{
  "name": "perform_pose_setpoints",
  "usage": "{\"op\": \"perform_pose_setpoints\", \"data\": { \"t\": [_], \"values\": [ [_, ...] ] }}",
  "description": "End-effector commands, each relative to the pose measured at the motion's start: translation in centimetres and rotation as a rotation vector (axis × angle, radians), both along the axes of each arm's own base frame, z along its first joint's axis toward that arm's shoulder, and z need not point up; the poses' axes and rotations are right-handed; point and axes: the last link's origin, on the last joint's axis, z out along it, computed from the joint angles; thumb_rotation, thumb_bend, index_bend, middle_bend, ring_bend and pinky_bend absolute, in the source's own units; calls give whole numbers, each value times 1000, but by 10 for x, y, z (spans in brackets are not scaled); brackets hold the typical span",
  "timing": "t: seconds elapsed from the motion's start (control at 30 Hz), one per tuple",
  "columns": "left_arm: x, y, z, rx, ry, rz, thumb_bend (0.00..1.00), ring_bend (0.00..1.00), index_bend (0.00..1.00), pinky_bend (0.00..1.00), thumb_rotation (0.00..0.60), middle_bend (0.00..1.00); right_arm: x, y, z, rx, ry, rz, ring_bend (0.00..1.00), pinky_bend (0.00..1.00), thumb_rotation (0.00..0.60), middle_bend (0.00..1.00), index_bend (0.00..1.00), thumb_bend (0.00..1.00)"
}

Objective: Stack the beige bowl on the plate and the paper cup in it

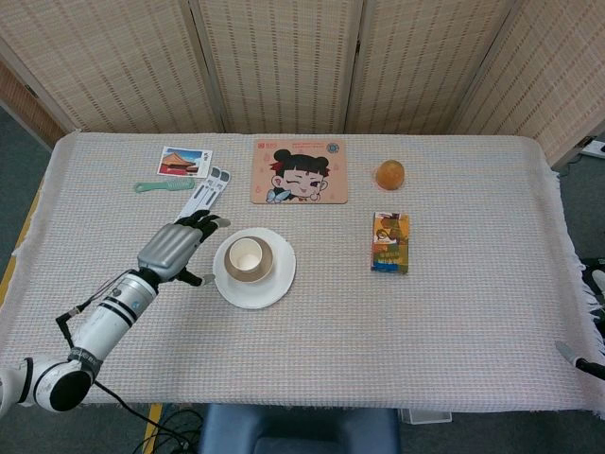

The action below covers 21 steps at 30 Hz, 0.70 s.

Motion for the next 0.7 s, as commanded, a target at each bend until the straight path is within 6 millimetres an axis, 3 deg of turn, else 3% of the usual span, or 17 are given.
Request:
{"op": "perform_pose_setpoints", "data": {
  "t": [0.03, 0.2, 0.37, 0.7],
  "values": [
    [-40, -47, 30, 132, 15, -7, 258, 0, 128, 200, 600, 155, 1, -8, -9, 40, 23, -22, 0, 0, 600, 0, 0, 129],
    [-91, -86, 39, 218, -12, 6, 258, 0, 126, 199, 600, 154, 1, -18, -23, 74, 65, -63, 0, 0, 600, 0, 0, 129],
    [-144, -103, 50, 273, -20, 69, 258, 0, 124, 199, 600, 143, 3, -26, -36, 85, 95, -106, 0, 0, 600, 0, 0, 129],
    [-194, -127, 55, 350, 31, 124, 258, 0, 94, 199, 600, 108, 5, -30, -52, 81, 141, -164, 0, 0, 600, 0, 0, 129]
  ]
}}
